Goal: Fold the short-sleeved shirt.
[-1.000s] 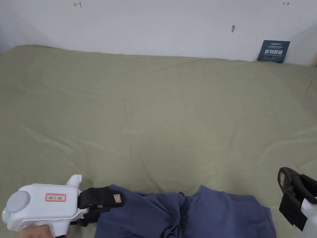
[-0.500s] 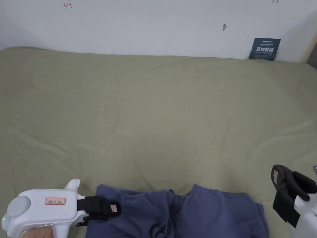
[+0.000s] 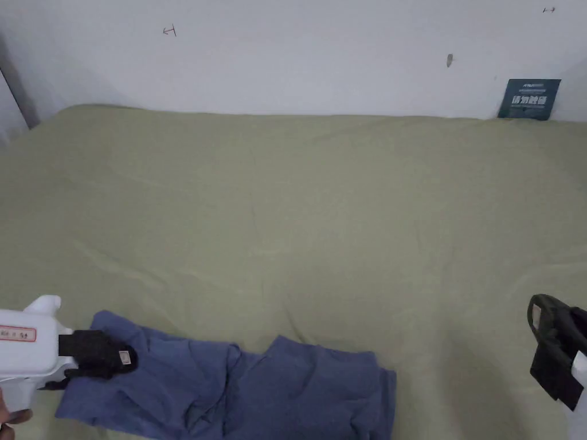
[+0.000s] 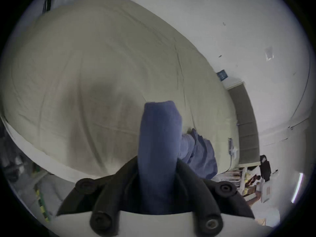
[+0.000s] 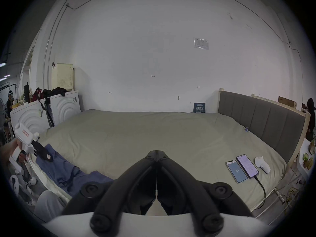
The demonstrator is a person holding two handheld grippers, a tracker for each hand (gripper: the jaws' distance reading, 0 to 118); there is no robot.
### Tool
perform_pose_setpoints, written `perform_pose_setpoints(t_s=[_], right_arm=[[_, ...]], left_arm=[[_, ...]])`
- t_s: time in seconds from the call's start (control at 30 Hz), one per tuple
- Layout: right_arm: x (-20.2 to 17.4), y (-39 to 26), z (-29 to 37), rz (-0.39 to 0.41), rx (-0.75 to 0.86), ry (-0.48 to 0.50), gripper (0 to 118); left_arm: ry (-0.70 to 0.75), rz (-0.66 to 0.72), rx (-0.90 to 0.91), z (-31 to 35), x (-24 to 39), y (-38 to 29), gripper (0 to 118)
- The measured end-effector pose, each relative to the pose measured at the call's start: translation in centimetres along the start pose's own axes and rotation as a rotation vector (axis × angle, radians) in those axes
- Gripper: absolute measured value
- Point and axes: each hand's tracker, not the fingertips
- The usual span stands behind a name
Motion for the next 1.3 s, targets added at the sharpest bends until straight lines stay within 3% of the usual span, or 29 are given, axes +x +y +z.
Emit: perform_pose_setpoints(t_s=[0.1, 0.37, 0.67, 0.7, 0.73, 0.77, 0.8, 0.87, 1.03, 1.1, 1.17, 1.2, 1.23, 1.27, 1.3], right_arm=[[0.0, 0.0, 0.3, -0.009, 0.001, 0.008, 3], [1.0, -0.2, 1.4, -0.019, 0.011, -0.001, 3], [2.8, -0.9, 1.9, -0.070, 0.007, -0.026, 3], [2.9, -1.0, 2.0, -0.073, 0.003, -0.030, 3], [3.0, -1.1, 2.0, -0.073, -0.001, -0.034, 3], [3.2, -1.2, 2.1, -0.074, -0.005, -0.037, 3], [3.3, -1.3, 2.2, -0.075, -0.009, -0.039, 3], [3.7, -1.3, 2.4, -0.079, -0.014, -0.050, 3], [4.4, -1.4, 2.9, -0.072, -0.023, -0.073, 3], [4.6, -1.4, 2.8, -0.076, -0.028, -0.076, 3], [4.6, -1.5, 2.5, -0.088, -0.032, -0.078, 3], [4.6, -1.5, 2.3, -0.096, -0.036, -0.074, 3], [4.5, -1.6, 2.1, -0.101, -0.036, -0.072, 3], [4.4, -1.6, 2.0, -0.104, -0.038, -0.072, 3], [4.3, -1.6, 1.9, -0.104, -0.039, -0.070, 3]], left_arm=[[0.071, -0.013, -0.040, 0.1, 3.1, 0.0, 11], [0.199, -0.293, -0.049, -0.6, 14.9, -2.5, 11], [0.332, -0.505, -0.051, -8.7, 25.0, -7.4, 14], [0.313, -0.519, -0.067, -10.2, 25.9, -7.8, 27], [0.292, -0.524, -0.082, -11.7, 26.7, -8.4, 75], [0.251, -0.526, -0.070, -12.8, 27.5, -9.1, 110], [0.210, -0.565, -0.098, -14.5, 28.2, -9.6, 118], [0.141, -0.592, -0.115, -16.1, 29.0, -10.1, 115], [0.009, -0.425, -0.157, -15.4, 28.6, -8.6, 112], [-0.023, -0.388, -0.154, -13.5, 27.1, -7.4, 104], [-0.061, -0.335, -0.112, -11.7, 25.1, -6.7, 78], [-0.070, -0.318, -0.105, -11.3, 23.8, -6.4, 58], [-0.090, -0.320, -0.102, -11.2, 22.5, -6.2, 20], [-0.098, -0.322, -0.103, -11.4, 21.5, -6.2, 2], [-0.140, -0.305, -0.118, -11.8, 20.4, -6.4, 2]])
